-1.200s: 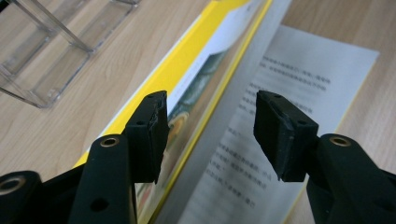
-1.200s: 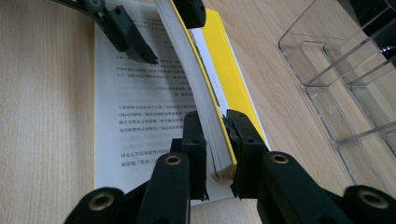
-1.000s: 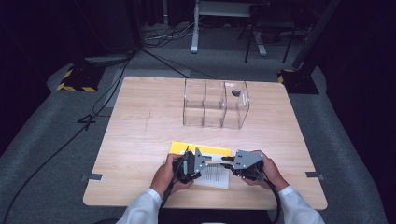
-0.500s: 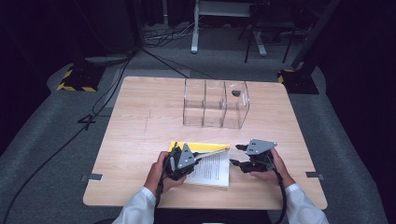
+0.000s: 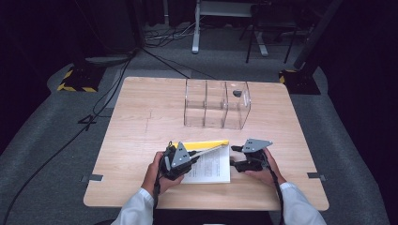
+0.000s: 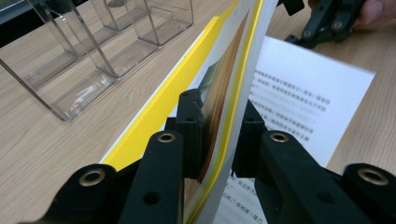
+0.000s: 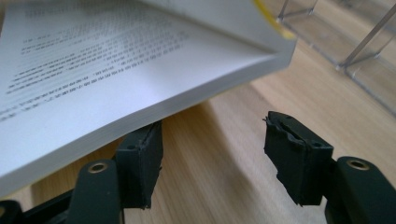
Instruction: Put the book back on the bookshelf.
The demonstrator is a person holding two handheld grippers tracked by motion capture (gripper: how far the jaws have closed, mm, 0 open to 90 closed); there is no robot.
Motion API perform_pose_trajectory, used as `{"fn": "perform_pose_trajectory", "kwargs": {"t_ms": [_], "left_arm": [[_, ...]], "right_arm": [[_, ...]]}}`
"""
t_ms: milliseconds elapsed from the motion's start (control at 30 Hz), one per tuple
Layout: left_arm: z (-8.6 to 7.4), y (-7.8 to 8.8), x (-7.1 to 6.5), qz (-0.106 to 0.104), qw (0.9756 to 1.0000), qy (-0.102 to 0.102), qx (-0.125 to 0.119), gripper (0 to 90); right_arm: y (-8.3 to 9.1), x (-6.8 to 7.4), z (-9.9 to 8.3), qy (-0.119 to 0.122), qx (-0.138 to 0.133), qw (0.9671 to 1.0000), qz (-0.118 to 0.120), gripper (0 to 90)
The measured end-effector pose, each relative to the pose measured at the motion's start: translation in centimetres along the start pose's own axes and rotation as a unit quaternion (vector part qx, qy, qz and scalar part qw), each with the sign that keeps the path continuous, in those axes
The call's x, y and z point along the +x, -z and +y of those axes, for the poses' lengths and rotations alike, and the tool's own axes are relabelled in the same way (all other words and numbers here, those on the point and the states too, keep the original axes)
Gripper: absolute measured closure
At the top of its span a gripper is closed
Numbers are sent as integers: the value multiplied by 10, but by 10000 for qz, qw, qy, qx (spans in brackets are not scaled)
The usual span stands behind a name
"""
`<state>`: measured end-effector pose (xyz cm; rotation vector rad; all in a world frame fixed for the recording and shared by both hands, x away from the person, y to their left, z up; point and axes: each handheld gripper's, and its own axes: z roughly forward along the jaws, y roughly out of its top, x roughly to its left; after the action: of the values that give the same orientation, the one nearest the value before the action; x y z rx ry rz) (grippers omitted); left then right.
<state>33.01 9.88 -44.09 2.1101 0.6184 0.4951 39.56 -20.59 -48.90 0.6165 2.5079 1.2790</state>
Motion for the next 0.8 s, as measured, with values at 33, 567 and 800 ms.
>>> {"fn": "perform_pose_trajectory", "kwargs": {"t_ms": [33, 567, 800], "left_arm": [[0, 0, 0, -21, 10000, 6, -13, 770], [21, -17, -11, -296, 9995, -14, -64, 779], [12, -7, -7, -485, 9976, 342, -354, 764]], "right_arm": [[3, -1, 1, -114, -163, 9998, 76, 424], [23, -6, 27, -536, -909, 9943, -127, 519], [29, 2, 44, -229, -1035, 9941, -246, 519]]}}
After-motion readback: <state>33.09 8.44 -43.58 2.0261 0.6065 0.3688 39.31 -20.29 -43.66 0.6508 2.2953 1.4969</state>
